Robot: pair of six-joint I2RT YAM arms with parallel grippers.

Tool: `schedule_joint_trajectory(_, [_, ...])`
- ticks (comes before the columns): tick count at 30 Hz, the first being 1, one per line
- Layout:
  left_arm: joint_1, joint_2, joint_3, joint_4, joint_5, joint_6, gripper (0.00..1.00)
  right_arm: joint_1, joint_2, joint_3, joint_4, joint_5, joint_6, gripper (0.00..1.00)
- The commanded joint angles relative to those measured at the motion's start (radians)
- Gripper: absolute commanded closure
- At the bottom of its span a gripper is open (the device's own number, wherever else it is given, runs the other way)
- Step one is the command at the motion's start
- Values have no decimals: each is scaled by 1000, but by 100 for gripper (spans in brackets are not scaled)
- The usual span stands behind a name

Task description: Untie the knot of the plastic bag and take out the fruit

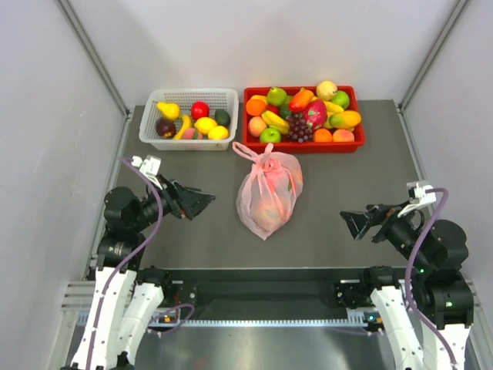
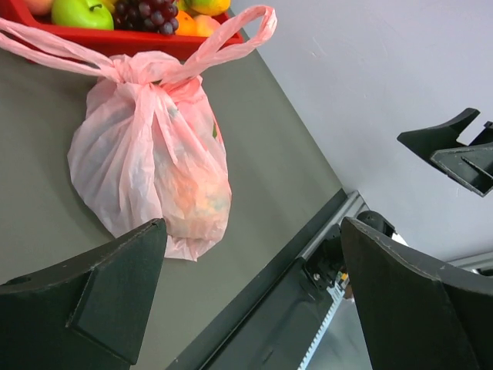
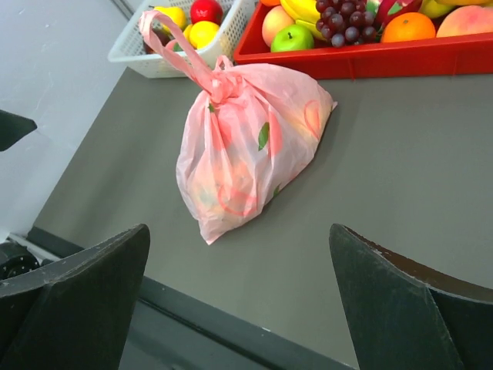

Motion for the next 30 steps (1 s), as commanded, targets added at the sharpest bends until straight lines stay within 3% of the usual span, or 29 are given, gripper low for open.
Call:
schedule_joint_trajectory(1, [-2,9,-18,76,40,-28,1,-14,3,50,-30,13,-26,0])
schedule_joint_trajectory(6, [-56,96,-116,345,39,-124,1,-12,32,-28,33,-4,-15,0])
schedule_joint_trajectory(7, [-88,114,-122,351,-31,-107,1,-14,40,-39,39,-2,-9,0])
schedule_joint_trajectory(10, [-317,222,-90,350,-223,-10,1,-14,60,-76,73,-2,5,0])
schedule_joint_trajectory(13, [-445,407,-3,318,-364,82,1,-14,84,-100,108,0,11,0])
schedule_joint_trajectory(16, [-520,607,106,266,-479,157,1,-14,121,-107,115,9,1,0])
schedule_joint_trajectory(17, [-539,681,132,259,-601,191,1,-14,129,-107,112,15,-4,0])
schedule_joint_trajectory(22, [-591,776,203,224,-912,261,1,-12,140,-107,102,19,-36,1])
schedule_joint_trajectory(26, [-594,806,200,294,-971,304,1,-12,143,-125,110,18,-49,0])
schedule_joint_trajectory(29, [-594,875,209,330,-908,339,1,-12,156,-142,135,16,-42,0])
schedule_joint_trajectory(30, [-594,897,221,357,-820,347,1,-12,163,-143,142,15,-42,0])
